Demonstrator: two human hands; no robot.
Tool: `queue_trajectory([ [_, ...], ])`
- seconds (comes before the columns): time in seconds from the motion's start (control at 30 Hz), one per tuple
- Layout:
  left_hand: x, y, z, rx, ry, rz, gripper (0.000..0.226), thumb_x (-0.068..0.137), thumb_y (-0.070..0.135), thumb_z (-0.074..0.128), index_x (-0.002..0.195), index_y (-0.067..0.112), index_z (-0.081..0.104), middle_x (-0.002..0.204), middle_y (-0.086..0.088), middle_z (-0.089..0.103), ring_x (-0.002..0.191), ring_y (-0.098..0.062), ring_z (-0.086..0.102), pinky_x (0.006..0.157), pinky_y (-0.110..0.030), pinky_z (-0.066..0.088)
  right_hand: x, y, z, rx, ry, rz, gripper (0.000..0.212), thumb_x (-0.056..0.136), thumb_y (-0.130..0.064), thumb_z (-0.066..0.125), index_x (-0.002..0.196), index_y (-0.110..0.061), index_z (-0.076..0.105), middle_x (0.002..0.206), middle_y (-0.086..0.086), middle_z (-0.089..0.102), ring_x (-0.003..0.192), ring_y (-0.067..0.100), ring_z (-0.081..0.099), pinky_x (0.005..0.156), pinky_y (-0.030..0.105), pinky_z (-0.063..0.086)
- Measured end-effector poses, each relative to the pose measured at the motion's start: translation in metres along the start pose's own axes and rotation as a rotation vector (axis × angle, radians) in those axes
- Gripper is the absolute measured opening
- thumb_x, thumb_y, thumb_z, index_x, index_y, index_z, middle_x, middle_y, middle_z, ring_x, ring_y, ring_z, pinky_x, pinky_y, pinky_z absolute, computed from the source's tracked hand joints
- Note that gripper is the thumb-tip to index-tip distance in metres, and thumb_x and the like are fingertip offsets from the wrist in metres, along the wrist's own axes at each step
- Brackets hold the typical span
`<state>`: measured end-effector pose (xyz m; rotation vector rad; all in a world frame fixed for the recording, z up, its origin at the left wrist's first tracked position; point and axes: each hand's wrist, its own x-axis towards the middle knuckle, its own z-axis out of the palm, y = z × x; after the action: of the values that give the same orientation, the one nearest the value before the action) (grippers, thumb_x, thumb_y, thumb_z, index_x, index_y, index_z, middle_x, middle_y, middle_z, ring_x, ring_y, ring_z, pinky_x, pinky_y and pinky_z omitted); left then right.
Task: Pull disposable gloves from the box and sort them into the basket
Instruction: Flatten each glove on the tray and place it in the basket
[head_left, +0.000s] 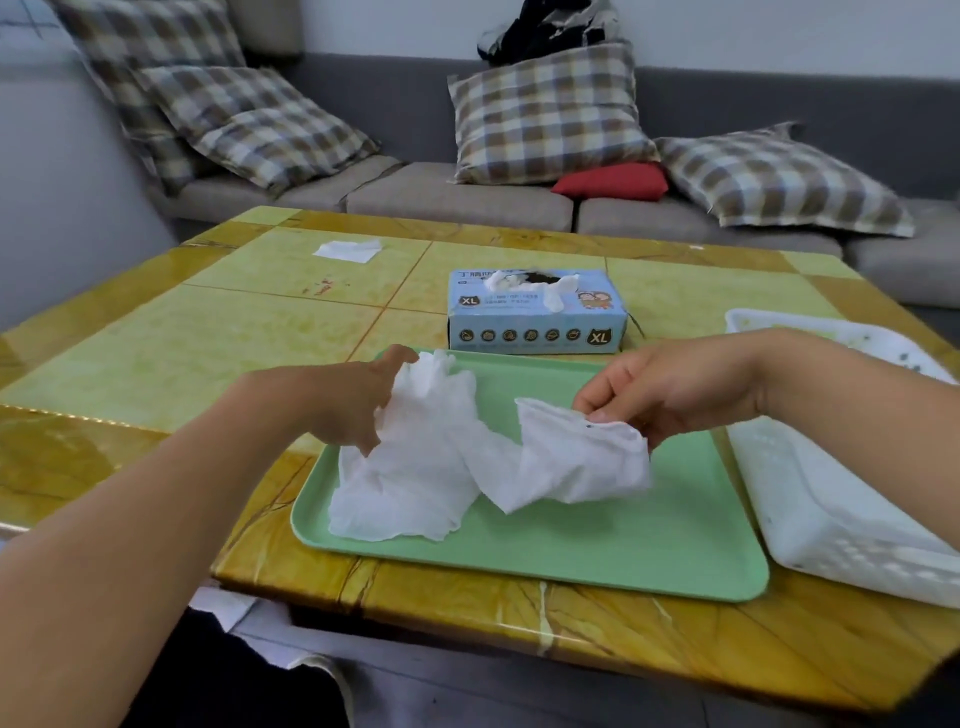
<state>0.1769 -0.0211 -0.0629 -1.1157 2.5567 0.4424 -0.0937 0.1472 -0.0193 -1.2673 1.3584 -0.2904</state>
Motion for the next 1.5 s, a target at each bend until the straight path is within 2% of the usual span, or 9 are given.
queue_trajectory([
  [0.1,-0.022,0.005,-0.019,-0.003,0.085,0.053,0.1,0.085,0.013,0.076,0.156,0.035,0.008,0.15,0.004,0.037,0.127,-0.02,0.051,0.103,-0.04,0.049,-0.011,0.002,-0.005,0.376,0.162,-0.127,0.023,0.096,-0.018,0.055,0.114,-0.007,0.064,0.104,0.011,0.061,0.091,0.021,0.058,0.075,0.027,0.054],
  [0.23,-0.05,0.063,-0.022,-0.887,0.103,0.422,0.068,0.076,0.044,0.074,0.14,0.034,0.052,0.143,0.017,0.054,0.132,-0.003,0.051,0.112,-0.035,0.042,-0.022,0.0,0.005,0.683,0.206,-0.182,0.027,0.099,-0.016,0.039,0.112,-0.006,0.06,0.091,0.007,0.067,0.083,0.021,0.061,0.076,0.031,0.054],
  [0.33,-0.045,0.119,-0.007,-1.025,0.084,0.576,0.05,0.083,0.035,0.078,0.128,0.017,0.063,0.123,-0.001,0.072,0.117,-0.016,0.066,0.102,-0.03,0.051,-0.031,-0.001,0.01,0.706,0.181,-0.188,0.046,0.099,-0.035,0.038,0.12,-0.006,0.066,0.1,0.009,0.069,0.085,0.022,0.066,0.076,0.034,0.056],
  [0.43,-0.03,0.139,-0.003,-1.25,0.213,0.438,0.034,0.084,0.019,0.079,0.115,0.011,0.069,0.109,-0.007,0.077,0.101,-0.023,0.073,0.088,-0.033,0.059,-0.04,0.005,0.009,0.727,0.082,-0.248,0.072,0.086,-0.063,0.057,0.13,-0.007,0.065,0.115,0.011,0.068,0.098,0.024,0.069,0.081,0.036,0.059],
  [0.5,-0.026,0.14,-0.004,-1.29,0.206,0.388,0.032,0.083,0.019,0.079,0.113,0.009,0.072,0.107,-0.008,0.077,0.102,-0.026,0.073,0.089,-0.038,0.058,-0.042,0.01,0.009,0.741,0.106,-0.297,0.063,0.08,-0.037,0.079,0.131,-0.004,0.065,0.124,0.014,0.066,0.105,0.023,0.069,0.085,0.035,0.059],
  [0.6,-0.029,0.139,-0.01,-1.321,0.09,0.316,0.037,0.081,0.027,0.079,0.112,0.009,0.074,0.105,-0.007,0.077,0.101,-0.025,0.073,0.088,-0.035,0.056,-0.039,0.018,0.009,0.666,0.336,-0.249,0.046,0.079,-0.01,0.072,0.124,-0.002,0.067,0.119,0.012,0.071,0.096,0.017,0.072,0.079,0.025,0.06],
  [0.87,0.002,0.137,-0.015,-1.16,-0.05,0.141,0.018,0.094,0.029,0.068,0.103,0.014,0.075,0.102,-0.006,0.078,0.084,-0.018,0.073,0.074,-0.031,0.059,-0.027,0.027,-0.001,0.622,0.436,-0.051,0.013,0.085,-0.012,0.07,0.098,-0.01,0.071,0.093,0.007,0.074,0.082,0.019,0.071,0.082,0.033,0.061],
  [1.2,-0.008,0.148,-0.05,-0.831,1.054,0.812,0.015,0.094,0.021,0.07,0.101,0.033,0.073,0.107,0.015,0.072,0.103,-0.005,0.068,0.093,-0.021,0.051,-0.065,-0.021,-0.01,0.005,1.081,-0.869,0.016,0.086,0.0,0.075,0.09,-0.013,0.066,0.082,-0.006,0.073,0.077,0.009,0.069,0.076,0.023,0.055],
  [1.5,0.025,0.108,0.029,-0.095,0.145,0.633,0.017,0.084,0.034,0.081,0.1,0.028,0.078,0.103,0.017,0.072,0.093,0.001,0.062,0.091,-0.026,0.05,-0.017,0.056,0.016,-0.801,0.401,-0.141,0.011,0.089,-0.018,0.075,0.099,-0.017,0.077,0.091,-0.007,0.076,0.083,0.005,0.069,0.085,0.032,0.056],
])
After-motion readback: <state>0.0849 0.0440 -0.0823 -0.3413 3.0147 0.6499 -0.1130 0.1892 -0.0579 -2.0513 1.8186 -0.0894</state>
